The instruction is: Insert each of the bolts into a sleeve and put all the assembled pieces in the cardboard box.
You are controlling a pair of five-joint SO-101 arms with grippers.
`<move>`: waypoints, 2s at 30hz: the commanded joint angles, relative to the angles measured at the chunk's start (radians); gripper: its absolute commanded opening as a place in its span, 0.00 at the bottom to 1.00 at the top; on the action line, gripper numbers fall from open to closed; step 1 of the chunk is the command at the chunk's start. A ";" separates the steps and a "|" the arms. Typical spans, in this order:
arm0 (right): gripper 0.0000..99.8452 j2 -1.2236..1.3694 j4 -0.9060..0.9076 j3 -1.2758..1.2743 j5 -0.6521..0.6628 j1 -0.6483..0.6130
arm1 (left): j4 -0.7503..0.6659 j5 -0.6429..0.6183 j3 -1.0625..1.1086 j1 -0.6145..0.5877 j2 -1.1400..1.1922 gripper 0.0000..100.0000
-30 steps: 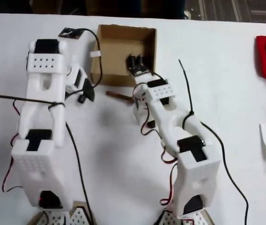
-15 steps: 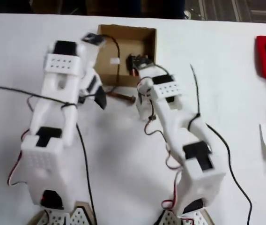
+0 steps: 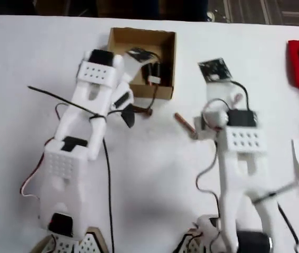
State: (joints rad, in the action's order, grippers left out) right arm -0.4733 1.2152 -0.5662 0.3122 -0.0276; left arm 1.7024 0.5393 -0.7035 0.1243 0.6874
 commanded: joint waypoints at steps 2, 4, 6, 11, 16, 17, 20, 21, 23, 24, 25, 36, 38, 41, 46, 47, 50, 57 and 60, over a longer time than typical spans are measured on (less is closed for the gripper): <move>0.02 -0.182 0.004 -0.097 0.069 0.120 | -0.002 0.216 -0.107 0.052 0.026 0.31; 0.02 -0.229 0.004 -0.133 0.094 0.165 | -0.002 0.265 -0.127 0.068 0.052 0.31; 0.02 -0.266 0.004 -0.166 0.114 0.200 | -0.006 0.322 -0.145 0.075 0.080 0.31; 0.02 -0.326 0.033 -0.227 0.121 0.228 | -0.028 0.445 -0.231 0.078 0.155 0.31; 0.02 -0.360 0.070 -0.232 0.117 0.223 | -0.054 0.473 -0.354 0.094 0.256 0.31; 0.02 -0.369 0.076 -0.232 0.117 0.223 | -0.046 0.471 -0.383 0.104 0.276 0.31; 0.02 -0.389 0.091 -0.232 0.114 0.223 | -0.044 0.468 -0.447 0.144 0.330 0.31; 0.02 -0.395 0.097 -0.232 0.114 0.225 | -0.044 0.468 -0.461 0.160 0.347 0.31; 0.02 -0.410 0.104 -0.232 0.117 0.229 | -0.049 0.468 -0.481 0.184 0.381 0.31; 0.02 -0.417 0.104 -0.232 0.118 0.229 | -0.051 0.468 -0.492 0.195 0.396 0.31; 0.02 -0.423 0.104 -0.232 0.120 0.231 | -0.051 0.468 -0.503 0.201 0.411 0.31; 0.02 -0.440 0.104 -0.233 0.120 0.228 | -0.044 0.474 -0.579 0.161 0.493 0.12; 0.02 -0.440 0.104 -0.233 0.120 0.228 | -0.044 0.474 -0.582 0.157 0.491 0.12; 0.02 -0.440 0.104 -0.233 0.120 0.229 | -0.040 0.468 -0.584 0.160 0.483 0.08; 0.02 -0.440 0.104 -0.233 0.118 0.228 | 0.060 0.339 -0.650 0.170 0.474 0.03; 0.02 -0.440 0.102 -0.233 0.117 0.226 | 0.077 0.273 -0.667 0.170 0.471 0.03; 0.02 -0.440 0.097 -0.233 0.114 0.223 | 0.086 0.068 -0.707 0.152 0.470 0.03; 0.02 -0.440 0.096 -0.233 0.115 0.223 | 0.089 -0.315 -0.610 0.133 0.434 0.02; 0.02 -0.440 0.096 -0.233 0.115 0.223 | 0.089 -0.407 -0.392 0.144 0.313 0.02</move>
State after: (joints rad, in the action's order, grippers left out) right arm -0.8815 1.3134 -0.8040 0.4273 0.1949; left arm 1.7699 0.2232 -1.2467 0.2685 1.1615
